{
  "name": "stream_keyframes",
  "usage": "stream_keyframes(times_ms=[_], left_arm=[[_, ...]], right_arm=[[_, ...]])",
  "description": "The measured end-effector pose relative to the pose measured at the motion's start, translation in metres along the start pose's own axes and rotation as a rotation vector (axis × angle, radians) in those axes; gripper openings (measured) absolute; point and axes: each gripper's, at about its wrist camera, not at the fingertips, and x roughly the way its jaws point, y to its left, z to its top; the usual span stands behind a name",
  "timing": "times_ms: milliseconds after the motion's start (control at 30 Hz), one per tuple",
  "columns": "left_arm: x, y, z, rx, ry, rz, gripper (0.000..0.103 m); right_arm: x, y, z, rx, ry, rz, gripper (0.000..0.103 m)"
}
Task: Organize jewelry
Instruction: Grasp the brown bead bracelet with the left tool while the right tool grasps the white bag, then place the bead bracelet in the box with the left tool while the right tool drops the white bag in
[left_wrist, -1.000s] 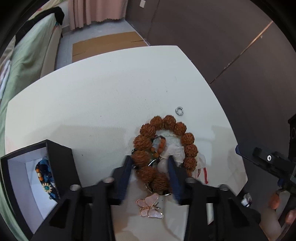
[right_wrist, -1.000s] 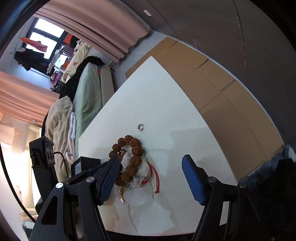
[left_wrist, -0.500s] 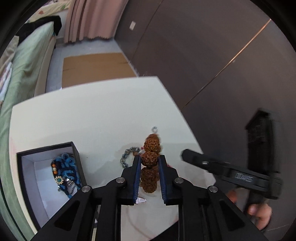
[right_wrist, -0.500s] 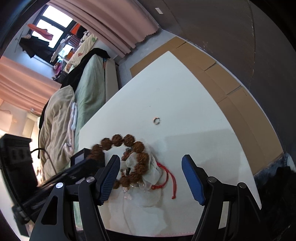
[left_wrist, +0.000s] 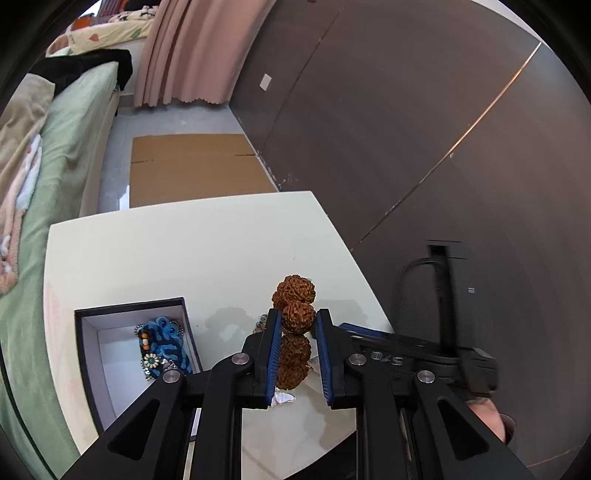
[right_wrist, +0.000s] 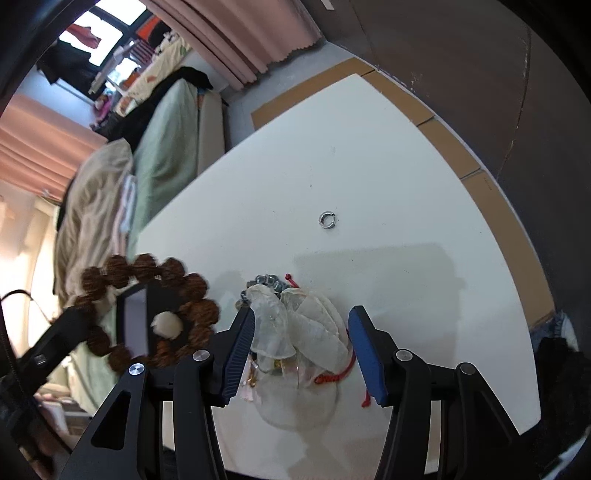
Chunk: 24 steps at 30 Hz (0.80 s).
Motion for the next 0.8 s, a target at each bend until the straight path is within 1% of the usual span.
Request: stream_keyframes(times_ms=[67,100,133,167,200,233,300,500,667,800], left_arm=[[-0.008,0.0,-0.002,-0.001,-0.008,0.003,0.019],[-0.012,0.0,-0.003,-0.003,-0.012,0.006,0.019],[-0.015,0.002,-0.002,-0.005,-0.015,0.008,0.019],[-0.019,0.002,-0.002,-0.006,-0.02,0.009,0.019],[-0.023,0.002,-0.001,-0.005,-0.026,0.012,0.019],[-0.029,0.003,-0.001,-0.001,-0.036,0.02,0.019],[-0.039,0.003,-0.001,0.002,-0.049,0.029,0.019],[-0.058,0.013,-0.005,0.003,-0.071,0.066,0.019],[-0.068,0.028,-0.01,-0.007,-0.078,0.102,0.019],[-0.069,0.04,-0.014,-0.017,-0.069,0.123,0.019]], right_arm=[[0.006,0.006,0.002,-0.023,0.013,-0.023,0.054],[0.009,0.008,0.002,-0.037,0.019,-0.033,0.045],[0.014,0.011,0.004,-0.051,0.033,-0.04,0.031],[0.016,0.012,0.004,-0.051,0.043,-0.039,0.024],[0.02,0.011,0.004,-0.042,0.061,-0.038,0.009],[0.021,0.01,0.003,-0.035,0.06,-0.036,0.004],[0.015,0.01,0.002,-0.023,0.035,-0.007,0.004],[-0.028,0.019,-0.008,-0.035,-0.123,0.117,0.003],[-0.046,0.027,-0.012,-0.03,-0.195,0.198,0.003],[-0.055,0.047,-0.011,-0.041,-0.252,0.271,0.003]])
